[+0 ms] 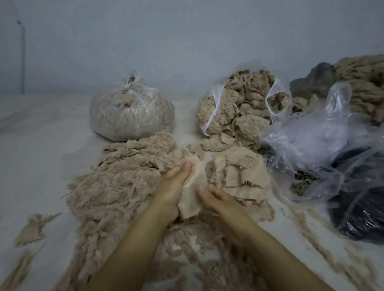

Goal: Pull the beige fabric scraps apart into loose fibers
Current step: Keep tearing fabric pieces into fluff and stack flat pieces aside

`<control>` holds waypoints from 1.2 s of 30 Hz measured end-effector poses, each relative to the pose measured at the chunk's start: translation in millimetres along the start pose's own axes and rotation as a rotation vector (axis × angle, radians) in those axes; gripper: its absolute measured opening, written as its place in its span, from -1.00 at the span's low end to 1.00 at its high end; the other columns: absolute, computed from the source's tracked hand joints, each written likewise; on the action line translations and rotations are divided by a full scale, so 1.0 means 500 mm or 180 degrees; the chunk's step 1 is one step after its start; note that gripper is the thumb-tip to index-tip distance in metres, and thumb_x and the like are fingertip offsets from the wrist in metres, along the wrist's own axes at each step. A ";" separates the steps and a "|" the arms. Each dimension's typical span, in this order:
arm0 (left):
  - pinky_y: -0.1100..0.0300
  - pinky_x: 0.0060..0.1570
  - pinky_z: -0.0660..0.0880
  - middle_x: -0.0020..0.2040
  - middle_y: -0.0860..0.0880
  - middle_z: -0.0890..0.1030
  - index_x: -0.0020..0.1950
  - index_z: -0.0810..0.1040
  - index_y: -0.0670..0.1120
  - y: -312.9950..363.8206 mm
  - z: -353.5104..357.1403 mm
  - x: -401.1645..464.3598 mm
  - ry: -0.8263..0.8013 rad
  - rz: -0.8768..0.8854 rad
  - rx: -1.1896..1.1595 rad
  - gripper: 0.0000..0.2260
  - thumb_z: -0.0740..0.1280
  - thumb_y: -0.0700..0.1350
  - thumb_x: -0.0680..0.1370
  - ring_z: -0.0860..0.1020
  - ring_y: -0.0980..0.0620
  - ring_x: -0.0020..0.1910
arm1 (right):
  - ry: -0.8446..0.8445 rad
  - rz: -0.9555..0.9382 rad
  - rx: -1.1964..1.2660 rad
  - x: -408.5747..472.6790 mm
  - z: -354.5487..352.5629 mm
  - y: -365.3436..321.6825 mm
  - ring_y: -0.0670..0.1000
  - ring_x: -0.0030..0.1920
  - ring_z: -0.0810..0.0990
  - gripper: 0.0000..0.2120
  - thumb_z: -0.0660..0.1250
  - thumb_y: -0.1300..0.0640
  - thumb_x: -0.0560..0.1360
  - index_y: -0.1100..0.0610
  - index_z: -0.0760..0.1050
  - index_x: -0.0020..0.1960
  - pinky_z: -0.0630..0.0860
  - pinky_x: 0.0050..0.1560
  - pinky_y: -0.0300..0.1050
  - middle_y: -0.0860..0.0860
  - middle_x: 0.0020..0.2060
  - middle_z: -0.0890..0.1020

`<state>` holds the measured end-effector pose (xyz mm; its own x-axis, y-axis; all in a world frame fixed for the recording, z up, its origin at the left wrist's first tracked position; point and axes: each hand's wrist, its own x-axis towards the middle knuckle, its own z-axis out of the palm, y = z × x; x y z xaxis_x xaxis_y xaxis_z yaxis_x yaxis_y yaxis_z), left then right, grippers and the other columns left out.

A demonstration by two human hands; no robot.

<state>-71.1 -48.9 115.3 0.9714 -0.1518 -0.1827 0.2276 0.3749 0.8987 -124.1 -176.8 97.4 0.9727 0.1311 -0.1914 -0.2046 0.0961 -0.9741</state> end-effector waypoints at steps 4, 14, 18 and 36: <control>0.13 -0.27 0.58 -0.30 -0.14 0.65 -0.05 0.58 -0.22 -0.010 -0.002 0.014 0.0211 0.0271 -0.0024 -0.79 0.28 -0.09 0.59 0.61 -0.02 -0.34 | 0.0633 -0.0116 0.1451 0.045 0.007 -0.009 0.18 -0.02 0.67 -0.65 0.43 0.22 0.42 0.35 0.51 0.15 0.61 0.05 0.09 0.25 -0.01 0.67; 0.31 -0.54 0.41 -0.23 -0.06 0.53 -0.12 0.53 -0.13 0.034 0.042 0.104 -0.0129 0.0248 0.1097 -0.83 0.22 -0.12 0.62 0.43 0.11 -0.50 | 0.2417 -0.0812 -0.1334 0.172 -0.203 -0.149 0.12 -0.05 0.56 -0.72 0.45 0.10 0.43 0.13 0.42 0.05 0.53 -0.03 0.02 0.11 -0.04 0.59; 0.36 -0.31 0.50 -0.08 0.00 0.64 0.02 0.61 -0.11 0.033 -0.061 0.092 -0.0662 0.0330 0.2488 -0.87 0.33 -0.09 0.56 0.60 0.18 -0.28 | 0.2666 -0.1177 -0.2630 0.150 -0.220 -0.104 0.09 -0.05 0.52 -0.82 0.33 0.19 0.51 0.16 0.45 0.10 0.43 -0.06 -0.07 0.11 0.00 0.54; 0.29 -0.21 0.40 -0.24 0.15 0.56 -0.22 0.53 0.16 0.023 -0.209 0.039 -0.1046 0.0861 0.4392 -0.80 0.35 -0.12 0.55 0.58 0.08 -0.13 | 0.0265 -0.1312 -0.1319 0.081 -0.009 0.024 -0.18 -0.30 0.47 -0.79 0.32 0.05 0.55 0.01 0.53 -0.27 0.39 -0.14 -0.22 -0.16 -0.36 0.55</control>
<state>-42.6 48.1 80.3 0.8707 -0.4914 -0.0201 -0.3879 -0.7113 0.5862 -86.6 -174.8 77.2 0.9717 0.0851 0.2205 0.2355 -0.2730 -0.9327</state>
